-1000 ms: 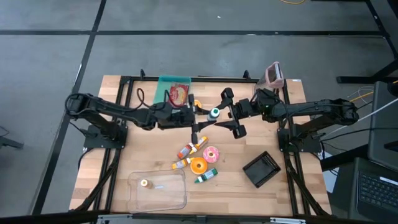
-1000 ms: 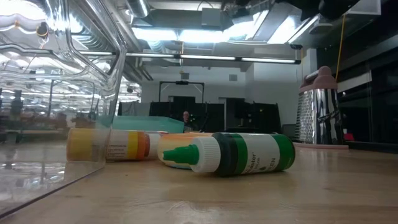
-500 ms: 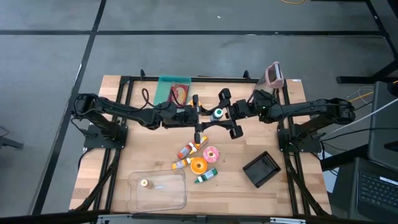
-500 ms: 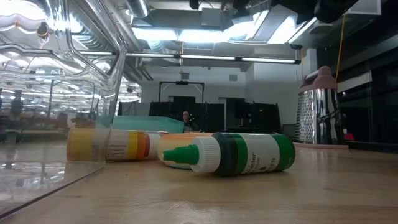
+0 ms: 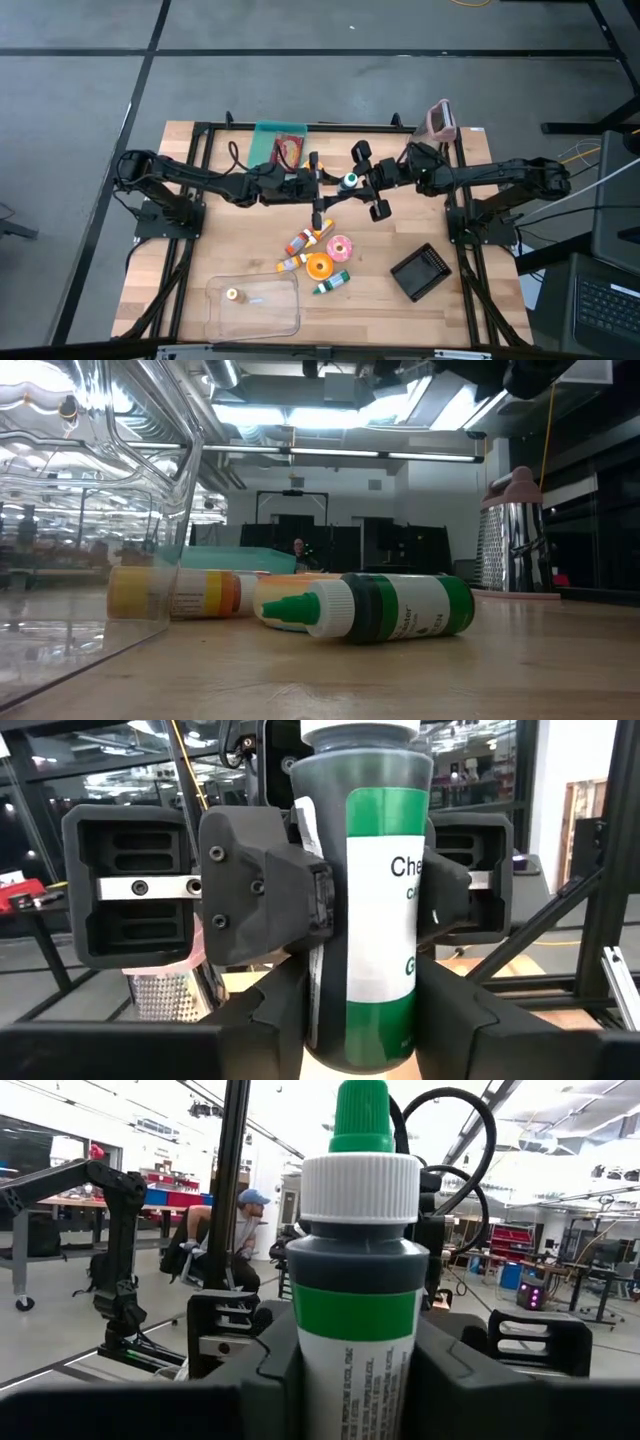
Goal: Pick & Place Food Item
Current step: Put the top green food coloring bottle into the transparent bin
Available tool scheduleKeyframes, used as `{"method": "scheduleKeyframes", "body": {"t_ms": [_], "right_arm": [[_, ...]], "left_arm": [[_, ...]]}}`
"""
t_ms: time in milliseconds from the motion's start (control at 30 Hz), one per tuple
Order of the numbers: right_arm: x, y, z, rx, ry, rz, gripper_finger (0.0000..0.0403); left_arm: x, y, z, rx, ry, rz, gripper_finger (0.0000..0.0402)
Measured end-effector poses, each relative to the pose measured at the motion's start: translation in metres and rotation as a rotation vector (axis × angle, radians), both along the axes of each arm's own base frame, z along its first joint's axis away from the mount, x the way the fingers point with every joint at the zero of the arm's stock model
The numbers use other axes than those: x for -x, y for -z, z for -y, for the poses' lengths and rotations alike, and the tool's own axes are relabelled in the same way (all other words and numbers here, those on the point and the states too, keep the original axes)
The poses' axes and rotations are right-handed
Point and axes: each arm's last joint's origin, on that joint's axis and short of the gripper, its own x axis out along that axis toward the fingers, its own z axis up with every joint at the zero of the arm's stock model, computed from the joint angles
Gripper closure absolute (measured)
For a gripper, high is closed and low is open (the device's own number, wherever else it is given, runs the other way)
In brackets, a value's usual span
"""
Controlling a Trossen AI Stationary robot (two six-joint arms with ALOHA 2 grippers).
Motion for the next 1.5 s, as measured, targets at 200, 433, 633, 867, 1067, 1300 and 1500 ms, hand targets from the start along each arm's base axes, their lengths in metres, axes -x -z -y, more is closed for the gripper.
{"method": "scheduleKeyframes", "body": {"t_ms": [200,433,633,867,1067,1300,1500], "right_arm": [[0.0,0.001,-0.001,-0.003,-0.02,-0.008,0.0302],[-0.004,0.009,0.011,0.004,0.086,-0.14,0.0302],[-0.014,0.006,0.016,0.09,0.241,-0.544,0.0302],[-0.015,0.005,0.005,0.222,0.2,-0.871,0.0302],[-0.022,0.005,0.0,0.238,0.128,-1.093,0.0302],[-0.032,0.008,-0.003,0.228,0.033,-1.12,0.0302],[-0.032,0.009,-0.005,0.239,0.032,-1.12,0.0302]], "left_arm": [[0.016,-0.009,0.02,-0.031,0.003,-0.064,0.0205],[0.066,-0.028,0.066,-0.093,-0.188,-0.192,0.0186],[0.112,-0.039,0.08,-0.035,-0.314,-0.245,0.0196],[0.134,-0.023,0.062,0.07,-0.396,-0.426,0.0207],[0.119,0.0,0.047,0.034,-0.394,-0.611,0.0208],[0.086,0.008,0.055,-0.161,-0.37,-0.67,0.0208],[0.062,-0.005,0.061,-0.231,-0.298,-0.542,0.0208]]}}
